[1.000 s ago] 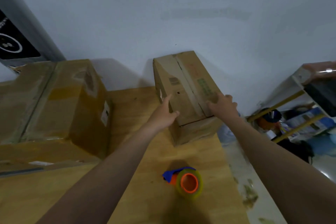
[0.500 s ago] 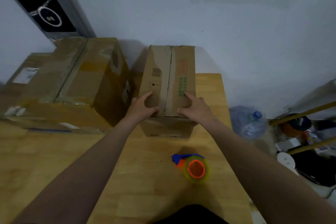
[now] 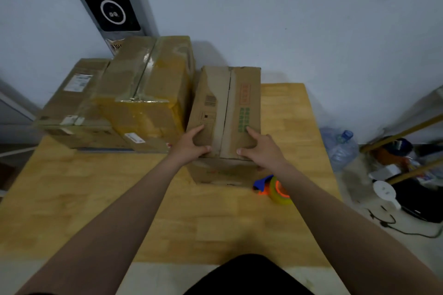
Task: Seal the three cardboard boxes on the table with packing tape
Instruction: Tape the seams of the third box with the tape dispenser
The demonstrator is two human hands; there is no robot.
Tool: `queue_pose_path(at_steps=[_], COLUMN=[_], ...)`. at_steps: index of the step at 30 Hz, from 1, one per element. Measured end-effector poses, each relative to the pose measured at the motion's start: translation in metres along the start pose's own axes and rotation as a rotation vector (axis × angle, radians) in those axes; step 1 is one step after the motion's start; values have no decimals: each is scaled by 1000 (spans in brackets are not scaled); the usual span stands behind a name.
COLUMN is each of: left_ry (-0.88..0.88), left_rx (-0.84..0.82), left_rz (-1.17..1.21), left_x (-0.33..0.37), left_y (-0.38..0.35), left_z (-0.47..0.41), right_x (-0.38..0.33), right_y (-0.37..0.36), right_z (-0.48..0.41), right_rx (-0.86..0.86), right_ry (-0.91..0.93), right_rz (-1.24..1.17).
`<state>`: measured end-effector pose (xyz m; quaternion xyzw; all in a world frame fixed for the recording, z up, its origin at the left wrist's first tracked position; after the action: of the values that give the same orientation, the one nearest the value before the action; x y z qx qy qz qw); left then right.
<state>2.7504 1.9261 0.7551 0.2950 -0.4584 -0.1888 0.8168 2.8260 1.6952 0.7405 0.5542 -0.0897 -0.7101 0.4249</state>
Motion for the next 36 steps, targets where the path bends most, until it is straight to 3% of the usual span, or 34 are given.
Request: queue_pose_path(at_steps=[9, 15, 23, 28, 33, 36], left_ry=[-48, -31, 75, 161, 192, 75], left_rx=[-108, -94, -50, -206, -435, -353], left_rz=[-204, -295, -365, -404, -296, -302], left_x=[-26, -27, -7, 20, 45, 59], left_y=[-4, -20, -59, -94, -131, -134], left_z=[65, 110, 163, 201, 227, 218], right_x=[12, 32, 64, 85, 100, 100], right_y=[-36, -39, -15, 8, 28, 31], right_z=[69, 105, 145, 165, 183, 184], right_rx=[105, 136, 134, 161, 189, 164], right_ry=[-40, -61, 41, 15, -74, -86], right_rz=[-166, -251, -192, -180, 66, 103])
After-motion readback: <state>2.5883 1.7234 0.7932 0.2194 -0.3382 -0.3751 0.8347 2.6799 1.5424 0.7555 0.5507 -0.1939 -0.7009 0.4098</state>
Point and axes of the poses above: each hand's wrist, its own z-axis away from the middle knuckle, its own y-axis out of the back of the hand, x = y × z, the point moved 6 cm from there along -z, towards the middle knuckle, and after that the axes turned 6 degrees about -z, right-handed, at the moved point
